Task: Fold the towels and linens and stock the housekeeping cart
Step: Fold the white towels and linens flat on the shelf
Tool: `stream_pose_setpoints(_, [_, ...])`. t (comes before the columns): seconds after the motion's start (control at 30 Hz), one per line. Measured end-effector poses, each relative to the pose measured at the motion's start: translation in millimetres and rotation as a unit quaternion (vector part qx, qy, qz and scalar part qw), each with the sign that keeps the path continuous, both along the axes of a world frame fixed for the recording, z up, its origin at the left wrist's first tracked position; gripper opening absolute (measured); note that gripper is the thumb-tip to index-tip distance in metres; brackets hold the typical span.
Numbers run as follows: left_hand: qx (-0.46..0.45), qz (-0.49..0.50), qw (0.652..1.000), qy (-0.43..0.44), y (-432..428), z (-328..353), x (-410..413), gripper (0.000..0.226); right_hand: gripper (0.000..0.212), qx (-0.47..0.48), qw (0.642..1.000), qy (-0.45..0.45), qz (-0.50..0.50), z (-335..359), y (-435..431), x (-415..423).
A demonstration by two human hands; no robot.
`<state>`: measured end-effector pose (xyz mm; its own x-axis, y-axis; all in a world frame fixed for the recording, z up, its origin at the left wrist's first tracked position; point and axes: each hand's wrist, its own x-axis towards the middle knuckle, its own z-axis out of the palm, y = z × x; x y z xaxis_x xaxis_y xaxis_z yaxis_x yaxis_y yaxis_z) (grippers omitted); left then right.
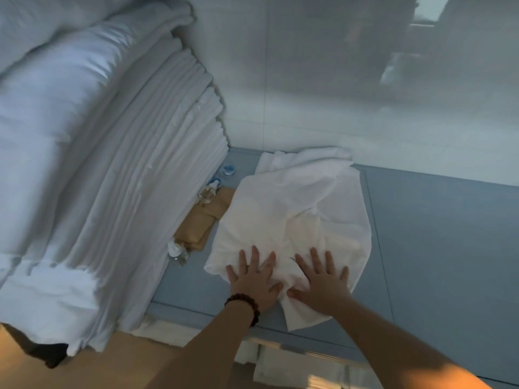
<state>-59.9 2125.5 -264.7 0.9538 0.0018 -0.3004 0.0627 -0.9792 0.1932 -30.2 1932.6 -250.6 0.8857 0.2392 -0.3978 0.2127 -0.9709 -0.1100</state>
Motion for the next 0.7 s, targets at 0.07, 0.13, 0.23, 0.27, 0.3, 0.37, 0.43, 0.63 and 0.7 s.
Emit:
stream_pose_setpoints(0.07, [-0.003, -0.015, 1.0, 0.009, -12, 2, -1, 0.075, 0.095, -0.004, 1.0, 0.006, 0.005, 0, -15, -3])
stream_pose_setpoints(0.13, [-0.003, -0.028, 0.999, 0.017, -26, 3, -1, 0.076, 0.095, -0.004, 1.0, 0.012, 0.01, 0, -31, -7])
stream_pose_setpoints(0.23, [0.002, -0.041, 0.999, 0.017, -46, 2, -4, 0.076, 0.094, 0.001, 1.0, 0.011, 0.008, 0, -53, -14])
stream_pose_setpoints(0.27, [0.0, -0.046, 0.999, 0.018, -53, 2, -5, 0.076, 0.093, 0.001, 1.0, 0.012, 0.006, 0, -61, -17])
stream_pose_setpoints(0.3, [-0.002, -0.051, 0.999, 0.018, -60, 1, -5, 0.076, 0.093, 0.001, 1.0, 0.012, 0.005, 0, -70, -20])
stream_pose_setpoints(0.37, [-0.005, -0.06, 0.998, 0.02, -79, 0, -6, 0.078, 0.094, 0.001, 1.0, 0.012, 0.0, -1, -90, -25])
stream_pose_setpoints(0.43, [-0.009, -0.066, 0.998, 0.018, -103, -1, -7, 0.079, 0.095, 0.003, 1.0, 0.01, -0.008, 0, -115, -31])
stream_pose_setpoints(0.63, [-0.013, -0.077, 0.997, 0.01, -190, -5, -12, 0.08, 0.09, 0.005, 1.0, 0.003, -0.02, 3, -202, -44])
stream_pose_setpoints(0.7, [-0.016, -0.078, 0.997, 0.007, -221, -5, -11, 0.081, 0.091, 0.003, 1.0, 0.001, -0.027, 4, -232, -46])
